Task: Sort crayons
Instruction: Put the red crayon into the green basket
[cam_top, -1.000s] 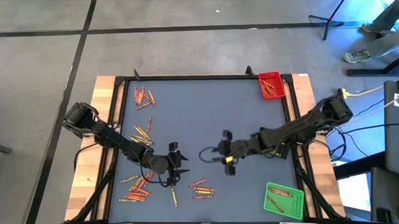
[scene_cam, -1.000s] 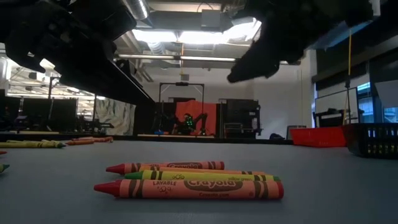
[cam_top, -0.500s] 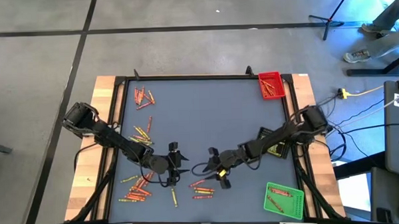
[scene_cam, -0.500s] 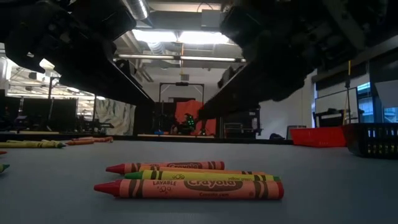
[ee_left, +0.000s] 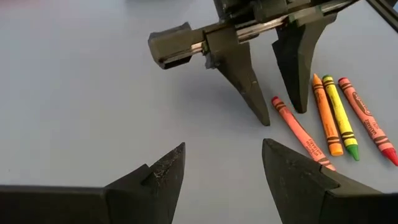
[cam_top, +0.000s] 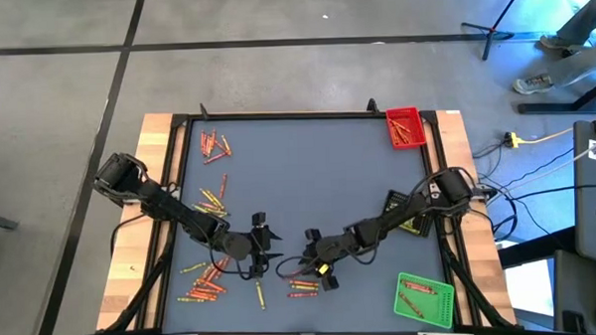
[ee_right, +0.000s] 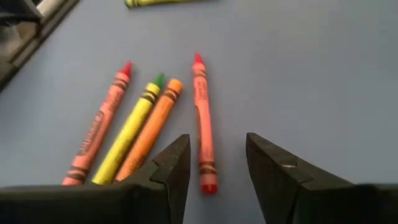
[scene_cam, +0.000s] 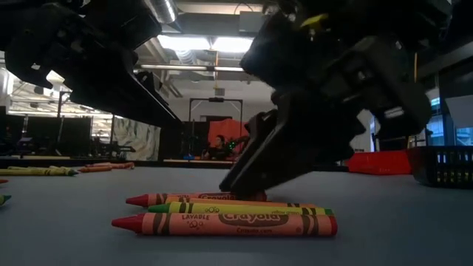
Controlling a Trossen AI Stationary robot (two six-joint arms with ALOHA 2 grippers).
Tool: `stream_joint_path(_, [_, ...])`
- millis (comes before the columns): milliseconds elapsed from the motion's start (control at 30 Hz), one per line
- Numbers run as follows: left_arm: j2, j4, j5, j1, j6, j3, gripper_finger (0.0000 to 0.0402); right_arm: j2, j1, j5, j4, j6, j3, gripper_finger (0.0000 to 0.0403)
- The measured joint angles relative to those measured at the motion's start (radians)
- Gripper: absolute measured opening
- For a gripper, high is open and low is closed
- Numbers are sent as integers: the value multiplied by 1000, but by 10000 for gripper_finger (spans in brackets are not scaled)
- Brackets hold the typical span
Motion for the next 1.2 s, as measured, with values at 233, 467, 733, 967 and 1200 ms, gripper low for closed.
stream_joint_path(233, [0,1,0,0,0,0,197,12,0,27,-11,-2,2,146])
stream_joint_path(467, [0,2,-1,0,0,0,197,12,0,28,-26,-17,3,65])
stream_joint_path(733, [0,2,-1,0,0,0,197,11,0,61,-33,-32,2,13])
stream_joint_path(967, [0,2,-1,0,0,0,197,-24,5,69,-77,-32,-2,31])
stream_joint_path(1200, [0,2,0,0,0,0,197,-155,56,91,-292,14,-3,19])
